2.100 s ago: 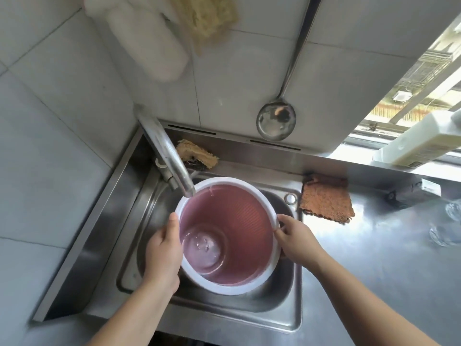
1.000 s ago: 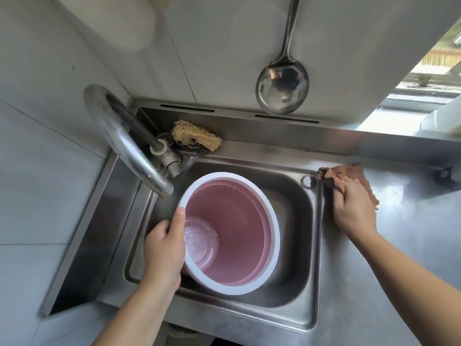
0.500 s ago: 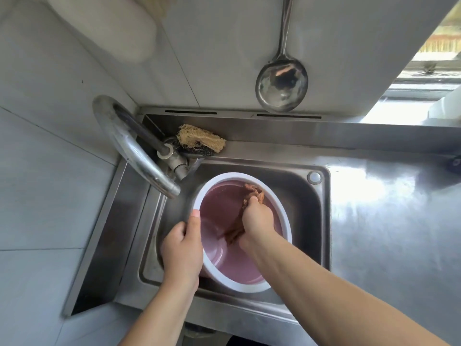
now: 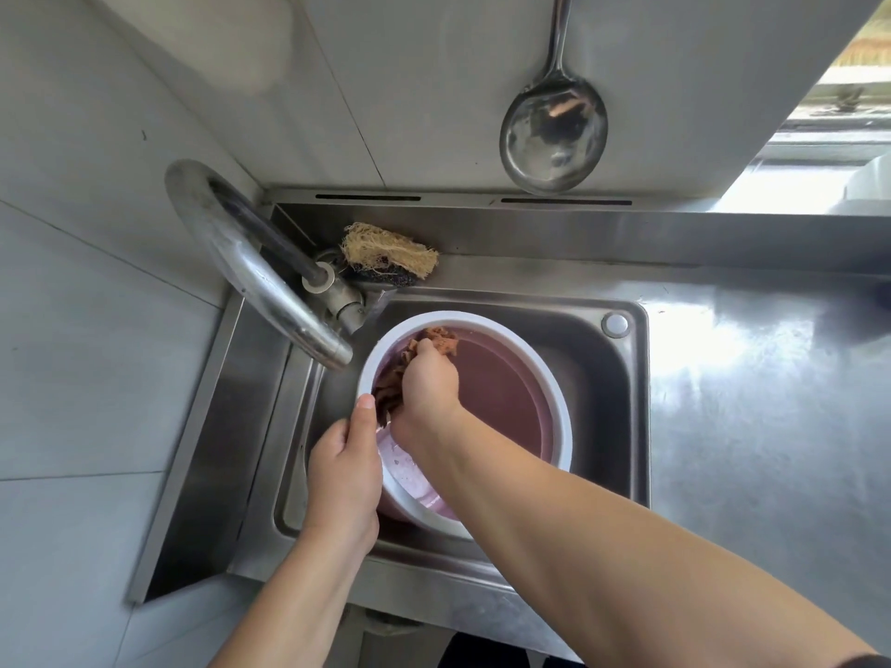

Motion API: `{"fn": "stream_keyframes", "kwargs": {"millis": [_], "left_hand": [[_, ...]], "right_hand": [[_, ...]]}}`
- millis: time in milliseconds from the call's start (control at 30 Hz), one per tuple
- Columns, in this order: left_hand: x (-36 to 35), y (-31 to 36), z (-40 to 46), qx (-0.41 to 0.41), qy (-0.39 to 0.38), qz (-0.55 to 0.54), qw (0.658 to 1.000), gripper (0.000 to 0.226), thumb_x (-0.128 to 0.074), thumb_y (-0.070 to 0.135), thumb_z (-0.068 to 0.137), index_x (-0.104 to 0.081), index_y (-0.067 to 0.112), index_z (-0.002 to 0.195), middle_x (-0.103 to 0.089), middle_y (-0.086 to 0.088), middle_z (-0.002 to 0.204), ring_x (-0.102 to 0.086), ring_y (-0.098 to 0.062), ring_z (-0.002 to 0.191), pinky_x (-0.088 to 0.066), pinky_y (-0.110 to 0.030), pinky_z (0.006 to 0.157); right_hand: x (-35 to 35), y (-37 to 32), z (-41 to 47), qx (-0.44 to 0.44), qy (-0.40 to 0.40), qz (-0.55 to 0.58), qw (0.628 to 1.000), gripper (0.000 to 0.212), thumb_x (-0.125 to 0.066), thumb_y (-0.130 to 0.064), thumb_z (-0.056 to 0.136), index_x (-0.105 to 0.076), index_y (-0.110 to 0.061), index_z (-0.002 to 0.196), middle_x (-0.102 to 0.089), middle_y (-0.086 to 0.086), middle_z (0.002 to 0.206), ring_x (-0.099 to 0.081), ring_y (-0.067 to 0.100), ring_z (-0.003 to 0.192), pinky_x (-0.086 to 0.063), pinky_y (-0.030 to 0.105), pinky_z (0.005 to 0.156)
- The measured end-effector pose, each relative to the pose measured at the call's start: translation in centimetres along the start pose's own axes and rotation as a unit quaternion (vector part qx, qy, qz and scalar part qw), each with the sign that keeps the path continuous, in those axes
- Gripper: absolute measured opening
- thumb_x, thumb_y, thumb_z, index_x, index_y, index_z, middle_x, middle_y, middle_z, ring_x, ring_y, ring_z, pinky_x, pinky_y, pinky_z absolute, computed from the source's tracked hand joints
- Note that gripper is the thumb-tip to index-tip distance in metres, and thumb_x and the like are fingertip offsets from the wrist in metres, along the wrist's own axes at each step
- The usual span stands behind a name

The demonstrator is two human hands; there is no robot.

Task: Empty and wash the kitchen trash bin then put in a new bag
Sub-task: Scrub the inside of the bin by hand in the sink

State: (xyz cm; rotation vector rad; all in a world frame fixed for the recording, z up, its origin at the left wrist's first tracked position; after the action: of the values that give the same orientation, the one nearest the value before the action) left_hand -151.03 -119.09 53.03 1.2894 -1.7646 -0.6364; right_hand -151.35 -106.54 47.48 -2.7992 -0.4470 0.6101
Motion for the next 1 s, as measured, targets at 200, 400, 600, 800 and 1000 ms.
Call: {"fn": "stream_keyframes", "kwargs": {"millis": [200, 400, 600, 800, 1000], "left_hand": [[0.7, 1.3, 1.1, -0.032, 0.015, -0.028, 0.999, 0.031, -0.056, 0.052, 0.094, -0.078, 0.040, 0.076, -0.079, 0.014, 0.082, -0.073, -0.002, 0.084, -0.052, -0.031, 0.079], [3.2, 0.7, 1.8, -0.012, 0.060, -0.082, 0.995, 0.039, -0.056, 0.043, 0.100, -0.080, 0.024, 0.076, -0.080, -0.002, 0.082, -0.077, -0.023, 0.086, -0.056, -0.034, 0.077], [4.0, 1.2, 1.0, -0.040, 0.049, -0.012, 0.998, 0.042, -0.060, 0.065, 0.078, -0.077, 0.026, 0.075, -0.077, 0.001, 0.074, -0.073, -0.025, 0.083, -0.059, -0.042, 0.074], [1.9, 2.1, -0.3, -0.063, -0.002, 0.081, 0.995, 0.079, -0.060, 0.076, 0.072, -0.060, -0.002, 0.078, -0.061, -0.033, 0.078, -0.059, -0.027, 0.067, -0.054, -0.060, 0.071], [-0.1, 2.8, -0.6, -0.045, -0.061, 0.052, 0.996, 0.090, -0.064, 0.073, 0.069, -0.051, -0.014, 0.088, -0.057, -0.008, 0.075, -0.052, -0.024, 0.068, -0.043, -0.039, 0.067]], "right_hand": [[-2.2, 2.2, -3.6, -0.010, -0.172, -0.141, 0.975, 0.023, -0.049, -0.031, 0.096, -0.067, -0.016, 0.095, -0.066, 0.002, 0.081, -0.063, 0.016, 0.078, -0.051, 0.029, 0.070], [-0.1, 4.1, -5.9, -0.036, -0.285, -0.333, 0.898, 0.028, -0.051, -0.040, 0.090, -0.069, -0.020, 0.084, -0.072, -0.002, 0.081, -0.065, 0.013, 0.076, -0.051, 0.030, 0.083], [4.6, 5.6, -7.0, -0.030, -0.352, -0.686, 0.636, 0.026, -0.045, -0.030, 0.088, -0.056, -0.023, 0.065, -0.060, -0.006, 0.070, -0.052, 0.009, 0.062, -0.040, 0.029, 0.067], [9.8, 6.0, -4.4, -0.035, -0.326, -0.893, 0.308, 0.045, -0.029, -0.028, 0.101, -0.053, -0.013, 0.135, -0.053, 0.014, 0.139, -0.047, 0.028, 0.110, -0.031, 0.036, 0.091], [11.8, 4.9, 0.9, 0.030, -0.190, -0.981, 0.024, 0.062, -0.030, -0.036, 0.102, -0.010, -0.026, 0.159, -0.009, 0.011, 0.167, -0.004, 0.039, 0.152, -0.003, 0.063, 0.119]]}}
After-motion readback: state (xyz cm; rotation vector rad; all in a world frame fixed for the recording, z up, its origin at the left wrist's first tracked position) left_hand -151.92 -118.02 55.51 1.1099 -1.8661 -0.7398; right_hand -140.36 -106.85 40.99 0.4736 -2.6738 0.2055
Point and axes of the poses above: each hand's wrist, its own z-axis towards the middle knuckle, its own x-axis out of the back of the hand, y = z × x, the point moved 10 cm from there along z, towards the middle knuckle
